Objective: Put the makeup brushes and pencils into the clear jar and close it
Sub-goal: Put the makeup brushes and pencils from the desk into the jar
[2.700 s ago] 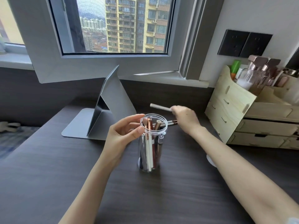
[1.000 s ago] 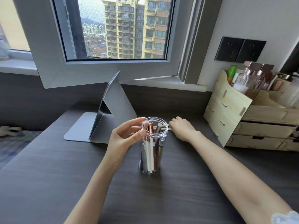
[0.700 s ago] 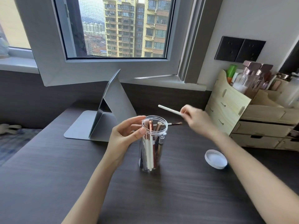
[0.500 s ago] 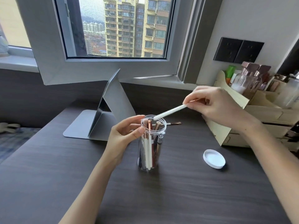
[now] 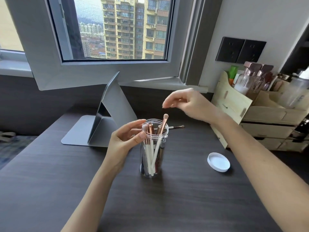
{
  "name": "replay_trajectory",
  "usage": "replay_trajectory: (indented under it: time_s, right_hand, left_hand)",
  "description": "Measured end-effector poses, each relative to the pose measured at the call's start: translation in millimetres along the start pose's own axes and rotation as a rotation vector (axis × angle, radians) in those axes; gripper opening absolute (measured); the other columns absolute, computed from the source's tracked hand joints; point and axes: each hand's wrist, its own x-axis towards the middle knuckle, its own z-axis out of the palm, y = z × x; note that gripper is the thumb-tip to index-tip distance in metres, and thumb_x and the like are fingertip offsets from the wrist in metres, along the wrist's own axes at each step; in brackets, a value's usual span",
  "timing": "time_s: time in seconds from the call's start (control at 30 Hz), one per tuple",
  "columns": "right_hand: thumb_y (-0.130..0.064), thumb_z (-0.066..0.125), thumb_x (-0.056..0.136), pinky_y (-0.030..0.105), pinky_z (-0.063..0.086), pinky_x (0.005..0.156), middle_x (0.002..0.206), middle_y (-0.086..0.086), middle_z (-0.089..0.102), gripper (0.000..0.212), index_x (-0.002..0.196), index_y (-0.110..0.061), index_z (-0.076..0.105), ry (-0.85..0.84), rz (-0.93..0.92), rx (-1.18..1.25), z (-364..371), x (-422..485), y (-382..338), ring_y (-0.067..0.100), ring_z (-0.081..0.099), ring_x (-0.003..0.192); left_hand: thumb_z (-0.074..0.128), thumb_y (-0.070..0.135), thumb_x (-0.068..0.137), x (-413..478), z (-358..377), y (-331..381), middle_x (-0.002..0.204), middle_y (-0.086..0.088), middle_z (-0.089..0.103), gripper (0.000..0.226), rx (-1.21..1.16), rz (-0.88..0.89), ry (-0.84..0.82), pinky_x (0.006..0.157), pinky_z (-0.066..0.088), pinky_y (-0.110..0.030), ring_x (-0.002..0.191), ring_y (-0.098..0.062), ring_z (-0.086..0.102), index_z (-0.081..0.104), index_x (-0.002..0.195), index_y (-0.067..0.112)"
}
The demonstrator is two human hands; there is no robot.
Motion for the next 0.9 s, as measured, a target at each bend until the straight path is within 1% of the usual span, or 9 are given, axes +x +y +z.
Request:
replay_trajectory:
  time_s: [0.07,0.2,0.27,0.43,0.53,0.67,0.77,0.83,0.9]
  right_hand:
    - [0.003,0.047,0.089,0.022,0.049,0.095,0.111,0.011,0.071,0.030,0.107,-0.006,0.070,0.087,0.198,-0.180,11,15,48,0.012,0.065,0.098]
    - [-0.012,0.044,0.094,0.037,0.041,0.105,0.137,0.015,0.055,0.038,0.130,-0.009,0.054,-0.163,0.505,-0.526,62,19,128,0.032,0.049,0.127]
    - [-0.014,0.042,0.095,0.040,0.044,0.098,0.133,0.015,0.055,0.035,0.127,-0.012,0.055,-0.218,0.511,-0.659,80,16,147,0.035,0.048,0.123]
    - [-0.020,0.042,0.095,0.039,0.041,0.081,0.112,0.008,0.064,0.025,0.106,-0.011,0.063,-0.054,0.317,-0.928,93,11,161,0.030,0.052,0.106]
    - [-0.024,0.049,0.094,0.035,0.039,0.068,0.097,0.011,0.067,0.016,0.097,-0.010,0.058,0.163,0.369,-0.630,79,2,149,0.032,0.058,0.091]
    - [-0.008,0.067,0.083,0.025,0.043,0.049,0.066,0.005,0.064,0.007,0.077,-0.011,0.066,0.522,0.349,0.266,32,-17,96,0.009,0.053,0.045]
    - [-0.010,0.070,0.075,0.017,0.038,0.038,0.053,-0.002,0.064,0.011,0.065,-0.014,0.071,0.629,0.167,0.791,-10,-40,39,0.007,0.051,0.044]
    - [-0.022,0.063,0.075,0.017,0.037,0.039,0.051,-0.006,0.061,0.010,0.071,-0.014,0.067,0.636,0.069,0.865,-31,-52,2,0.006,0.050,0.046]
    - [-0.028,0.060,0.079,0.019,0.038,0.041,0.052,-0.007,0.060,0.015,0.076,-0.014,0.062,0.596,-0.014,0.768,-36,-58,-25,0.009,0.049,0.049]
  left_hand:
    - [0.074,0.021,0.065,1,0,-1,0.093,0.007,0.077,0.035,-0.002,-0.001,0.002,0.071,0.053,-0.019,0.084,-0.010,0.070,0.073,0.099,0.023]
    - [0.074,0.018,0.066,2,0,-1,0.091,0.008,0.077,0.031,-0.008,-0.003,0.001,0.069,0.053,-0.018,0.083,-0.009,0.070,0.074,0.096,0.026]
    - [0.073,0.017,0.067,1,0,0,0.090,0.008,0.077,0.030,-0.008,-0.004,0.001,0.068,0.053,-0.018,0.083,-0.008,0.070,0.074,0.095,0.027]
    - [0.072,0.028,0.062,0,0,0,0.091,0.008,0.077,0.035,-0.004,-0.009,0.002,0.068,0.053,-0.018,0.084,-0.009,0.070,0.073,0.097,0.027]
    - [0.072,0.028,0.063,1,0,0,0.091,0.008,0.077,0.035,-0.001,-0.008,0.000,0.067,0.053,-0.017,0.085,-0.009,0.070,0.073,0.097,0.026]
    - [0.074,0.025,0.065,0,0,1,0.091,0.008,0.077,0.033,-0.003,-0.012,0.000,0.068,0.053,-0.017,0.085,-0.010,0.070,0.073,0.098,0.026]
    - [0.071,0.013,0.071,-1,0,0,0.091,0.007,0.077,0.031,-0.004,-0.021,0.005,0.068,0.053,-0.018,0.086,-0.011,0.070,0.071,0.101,0.022]
    - [0.073,0.010,0.073,-1,0,1,0.091,0.005,0.077,0.033,-0.006,-0.024,0.003,0.070,0.053,-0.019,0.086,-0.013,0.070,0.069,0.105,0.016]
    - [0.073,0.012,0.073,-1,1,1,0.090,0.004,0.077,0.034,-0.003,-0.024,0.002,0.071,0.053,-0.019,0.085,-0.013,0.070,0.068,0.106,0.014]
